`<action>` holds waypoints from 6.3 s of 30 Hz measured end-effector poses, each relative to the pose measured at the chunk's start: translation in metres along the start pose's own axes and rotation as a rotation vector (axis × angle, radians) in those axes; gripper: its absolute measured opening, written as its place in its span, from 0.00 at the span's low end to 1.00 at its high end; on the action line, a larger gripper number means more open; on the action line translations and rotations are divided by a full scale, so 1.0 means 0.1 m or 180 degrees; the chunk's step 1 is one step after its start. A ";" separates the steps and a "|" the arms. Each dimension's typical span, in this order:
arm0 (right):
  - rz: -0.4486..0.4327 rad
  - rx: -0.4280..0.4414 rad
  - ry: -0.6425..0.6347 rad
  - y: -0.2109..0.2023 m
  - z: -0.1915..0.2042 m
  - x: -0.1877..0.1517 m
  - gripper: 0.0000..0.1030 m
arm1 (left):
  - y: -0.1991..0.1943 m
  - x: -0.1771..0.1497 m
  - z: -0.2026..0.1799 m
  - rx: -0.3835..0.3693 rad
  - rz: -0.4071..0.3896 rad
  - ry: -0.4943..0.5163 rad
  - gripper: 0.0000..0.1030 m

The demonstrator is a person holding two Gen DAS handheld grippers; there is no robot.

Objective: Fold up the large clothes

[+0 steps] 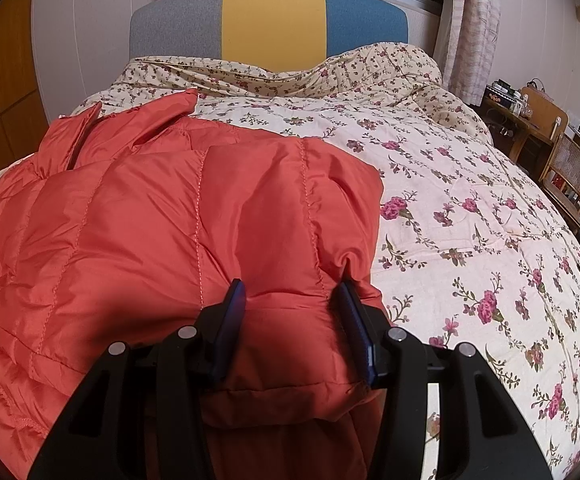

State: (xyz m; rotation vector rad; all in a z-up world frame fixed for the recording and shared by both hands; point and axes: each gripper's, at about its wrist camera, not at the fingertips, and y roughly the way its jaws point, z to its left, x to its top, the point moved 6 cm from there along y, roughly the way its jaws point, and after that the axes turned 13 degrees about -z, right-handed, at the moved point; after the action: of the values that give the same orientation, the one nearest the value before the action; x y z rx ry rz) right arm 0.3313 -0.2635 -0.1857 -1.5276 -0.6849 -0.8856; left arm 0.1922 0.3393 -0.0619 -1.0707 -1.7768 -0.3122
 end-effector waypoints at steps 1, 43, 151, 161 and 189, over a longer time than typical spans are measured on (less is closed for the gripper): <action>0.0000 0.0003 0.0004 0.00 0.00 0.00 0.47 | -0.03 0.00 -0.10 -0.0073 -0.0028 0.0076 0.15; -0.0018 0.0041 0.0071 0.00 -0.01 0.00 0.47 | -1.56 -2.87 -3.11 -0.2217 0.0273 0.3561 0.16; 0.0077 0.0889 -0.0182 0.19 1.21 0.14 0.73 | 0.51 -2.18 -1.57 -0.1158 0.1690 0.2081 0.97; 0.0138 0.1062 0.0359 -0.79 0.50 0.03 0.73 | -0.30 -1.76 -1.04 -0.1248 0.1503 0.2098 0.97; 0.0667 0.1117 0.0930 -2.12 -0.59 -1.48 0.58 | -1.54 -1.70 0.33 -0.1428 0.1583 0.1591 0.74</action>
State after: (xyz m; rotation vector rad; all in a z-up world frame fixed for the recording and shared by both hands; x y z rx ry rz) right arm 0.0667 -0.2827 -0.1938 -1.1061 -0.4305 -0.7631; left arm 0.0704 0.1829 -0.1822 -1.5476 -0.9748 -0.6219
